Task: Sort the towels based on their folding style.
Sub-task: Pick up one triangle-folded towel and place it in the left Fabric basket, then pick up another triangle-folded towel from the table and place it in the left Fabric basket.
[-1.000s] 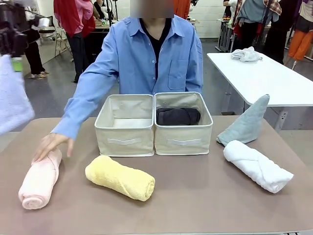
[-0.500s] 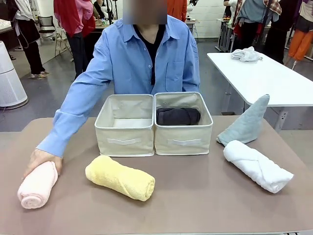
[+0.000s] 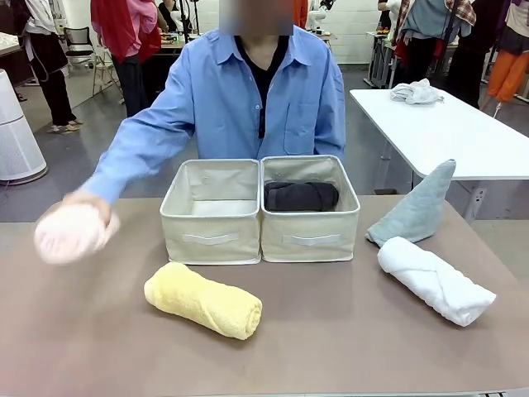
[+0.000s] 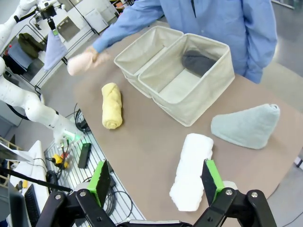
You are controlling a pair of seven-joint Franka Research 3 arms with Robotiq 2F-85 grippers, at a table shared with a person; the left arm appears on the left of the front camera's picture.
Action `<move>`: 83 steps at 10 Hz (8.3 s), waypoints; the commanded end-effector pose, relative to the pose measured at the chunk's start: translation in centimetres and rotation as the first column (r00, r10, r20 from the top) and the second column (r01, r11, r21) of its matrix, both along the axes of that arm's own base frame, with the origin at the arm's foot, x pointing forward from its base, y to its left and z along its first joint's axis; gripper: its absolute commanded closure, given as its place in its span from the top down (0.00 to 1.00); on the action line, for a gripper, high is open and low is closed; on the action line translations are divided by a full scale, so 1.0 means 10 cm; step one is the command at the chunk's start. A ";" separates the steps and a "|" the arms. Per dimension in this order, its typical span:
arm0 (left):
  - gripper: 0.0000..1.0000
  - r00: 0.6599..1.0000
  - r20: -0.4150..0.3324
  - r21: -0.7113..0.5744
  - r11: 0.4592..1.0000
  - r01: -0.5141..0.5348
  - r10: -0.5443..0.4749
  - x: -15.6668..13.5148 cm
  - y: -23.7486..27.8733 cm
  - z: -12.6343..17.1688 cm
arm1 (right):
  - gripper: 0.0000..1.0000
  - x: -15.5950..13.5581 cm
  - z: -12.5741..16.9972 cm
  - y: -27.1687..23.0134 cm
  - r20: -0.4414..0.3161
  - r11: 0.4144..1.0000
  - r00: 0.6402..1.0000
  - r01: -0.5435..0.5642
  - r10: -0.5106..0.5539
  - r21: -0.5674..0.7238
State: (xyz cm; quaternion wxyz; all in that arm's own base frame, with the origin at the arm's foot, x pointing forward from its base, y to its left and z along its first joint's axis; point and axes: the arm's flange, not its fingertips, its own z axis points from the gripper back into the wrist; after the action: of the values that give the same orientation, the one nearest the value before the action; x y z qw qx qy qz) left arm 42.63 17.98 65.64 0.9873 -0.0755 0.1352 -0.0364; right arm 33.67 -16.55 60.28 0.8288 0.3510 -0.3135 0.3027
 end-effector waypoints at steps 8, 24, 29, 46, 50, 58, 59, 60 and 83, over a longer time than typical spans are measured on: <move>0.11 0.969 0.127 0.054 0.977 0.208 -0.214 0.84 -1.01 0.38 | 1.00 0.01 0.00 0.00 0.017 1.000 1.000 -0.014 0.014 0.018; 0.11 0.142 0.410 0.334 0.293 0.896 -0.901 1.11 -3.96 0.10 | 1.00 0.01 0.00 0.00 0.017 1.000 1.000 -0.014 0.014 0.018; 0.11 -0.107 0.472 0.353 0.076 0.933 -0.875 1.24 -4.72 -0.13 | 1.00 0.01 0.00 0.00 0.017 1.000 1.000 -0.014 0.014 0.018; 0.11 -0.250 0.371 0.145 -0.210 0.967 -0.894 1.32 -5.63 -1.35 | 1.00 0.01 0.00 0.00 0.017 1.000 1.000 -0.014 0.014 0.018; 0.11 -0.138 0.306 0.041 -0.132 0.990 -0.942 1.32 -5.79 -1.71 | 1.00 0.01 0.00 0.00 0.017 1.000 1.000 -0.014 0.014 0.018; 1.00 -0.129 0.299 0.069 -0.113 0.991 -0.945 1.30 -5.66 -1.61 | 1.00 0.01 0.00 0.00 0.017 1.000 1.000 -0.014 0.014 0.018; 1.00 -0.117 0.331 0.082 -0.095 0.992 -0.936 1.29 -5.54 -1.45 | 1.00 0.01 0.00 0.00 0.017 1.000 1.000 -0.014 0.014 0.018; 0.80 -0.106 0.374 0.111 -0.069 0.991 -0.921 1.26 -5.31 -1.21 | 1.00 0.01 0.00 0.00 0.017 1.000 1.000 -0.014 0.014 0.018; 1.00 0.159 0.911 0.017 0.421 0.907 -0.381 -0.25 -0.33 -0.83 | 1.00 0.01 0.00 0.00 0.017 1.000 1.000 -0.014 0.014 0.018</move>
State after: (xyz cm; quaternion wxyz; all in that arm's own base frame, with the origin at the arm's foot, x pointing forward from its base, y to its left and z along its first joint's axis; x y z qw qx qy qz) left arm 38.13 15.50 57.22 0.7274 -0.2574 -0.3226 -0.5483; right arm 33.63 -16.55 60.33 0.8295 0.3504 -0.3136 0.3015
